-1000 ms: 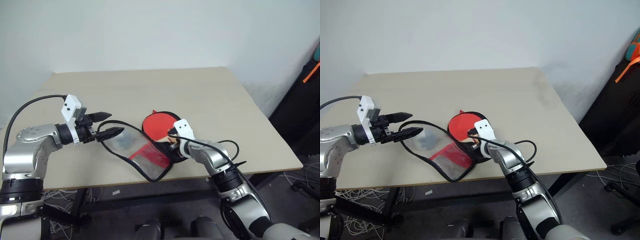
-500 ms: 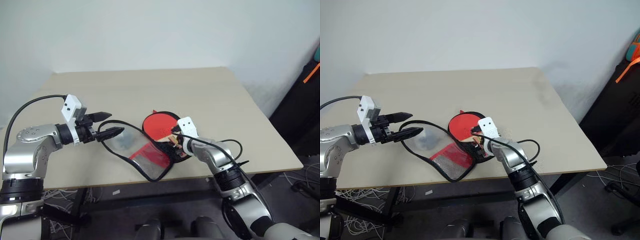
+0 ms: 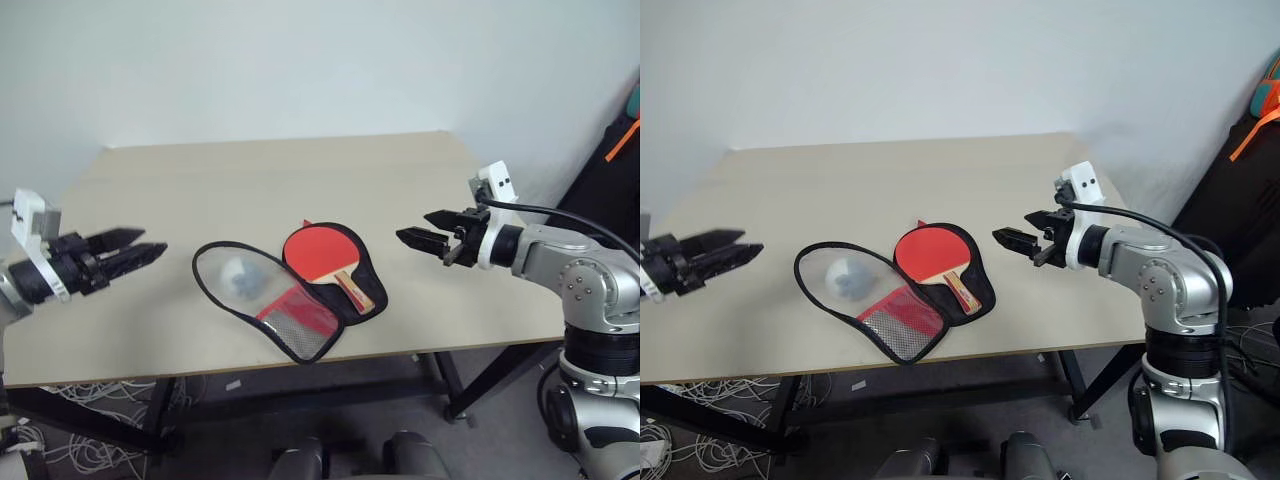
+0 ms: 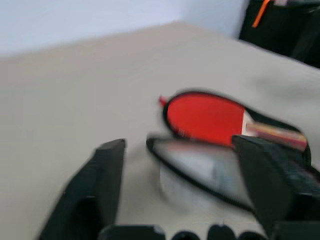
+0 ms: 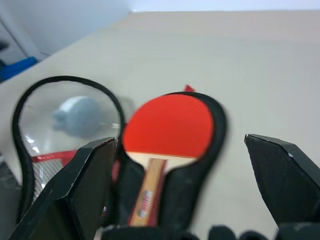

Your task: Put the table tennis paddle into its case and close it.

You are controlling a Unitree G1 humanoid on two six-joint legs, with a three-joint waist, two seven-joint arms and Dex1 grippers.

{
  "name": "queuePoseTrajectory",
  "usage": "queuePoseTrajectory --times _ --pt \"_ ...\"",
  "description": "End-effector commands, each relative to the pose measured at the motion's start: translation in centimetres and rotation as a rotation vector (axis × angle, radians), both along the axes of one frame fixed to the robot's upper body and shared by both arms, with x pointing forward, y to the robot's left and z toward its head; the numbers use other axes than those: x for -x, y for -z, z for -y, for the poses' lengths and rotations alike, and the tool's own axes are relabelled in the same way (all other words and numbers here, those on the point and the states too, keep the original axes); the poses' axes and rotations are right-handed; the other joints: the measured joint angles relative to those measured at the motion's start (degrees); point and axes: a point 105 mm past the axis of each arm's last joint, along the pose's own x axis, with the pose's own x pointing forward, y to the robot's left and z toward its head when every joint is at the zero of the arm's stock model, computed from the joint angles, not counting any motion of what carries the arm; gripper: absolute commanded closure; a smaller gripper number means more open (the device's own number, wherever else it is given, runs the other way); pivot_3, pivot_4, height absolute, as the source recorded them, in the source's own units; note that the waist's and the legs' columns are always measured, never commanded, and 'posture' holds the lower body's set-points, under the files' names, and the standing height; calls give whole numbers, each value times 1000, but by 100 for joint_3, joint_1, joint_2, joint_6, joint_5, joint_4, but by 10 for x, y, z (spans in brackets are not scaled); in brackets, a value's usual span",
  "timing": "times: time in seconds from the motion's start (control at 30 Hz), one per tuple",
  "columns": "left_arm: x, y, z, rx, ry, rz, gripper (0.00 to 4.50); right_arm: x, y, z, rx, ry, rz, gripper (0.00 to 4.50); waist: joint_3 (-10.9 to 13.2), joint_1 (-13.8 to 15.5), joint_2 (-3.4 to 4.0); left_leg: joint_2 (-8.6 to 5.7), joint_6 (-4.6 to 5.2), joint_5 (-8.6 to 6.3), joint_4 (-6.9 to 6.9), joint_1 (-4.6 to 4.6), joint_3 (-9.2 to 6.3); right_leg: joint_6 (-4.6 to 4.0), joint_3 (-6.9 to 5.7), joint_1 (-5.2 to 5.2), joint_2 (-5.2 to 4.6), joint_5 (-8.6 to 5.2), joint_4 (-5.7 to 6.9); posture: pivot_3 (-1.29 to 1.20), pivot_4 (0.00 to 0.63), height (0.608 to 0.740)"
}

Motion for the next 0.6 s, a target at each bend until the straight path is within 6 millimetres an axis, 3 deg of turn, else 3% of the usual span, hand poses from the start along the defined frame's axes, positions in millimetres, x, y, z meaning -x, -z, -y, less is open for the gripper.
queuePoseTrajectory --times 0.03,0.2,0.4,0.6 --pt "2 1 -2 12 -22 18 2413 -5 -22 7 -14 19 81 0 2 3 -4 0 0 0 1 -1 0 0 1 0 -1 1 0 0 0 739" --pt "-2 31 14 15 -46 -35 4190 -8 -28 9 -6 30 97 0 5 34 -1 -7 -1 0 3 -5 1 2 2 0 -10 2 -2 0 0 739" --pt "0 58 65 46 71 -88 4190 -10 -35 9 27 21 131 0 5 34 -3 -10 -1 0 6 -9 0 6 2 2 -13 5 -2 0 0 739" --pt "-8 44 119 106 231 -34 4190 -9 -39 16 75 12 153 0 6 39 -5 -10 0 0 8 -10 2 5 1 2 -12 5 -2 0 0 739"
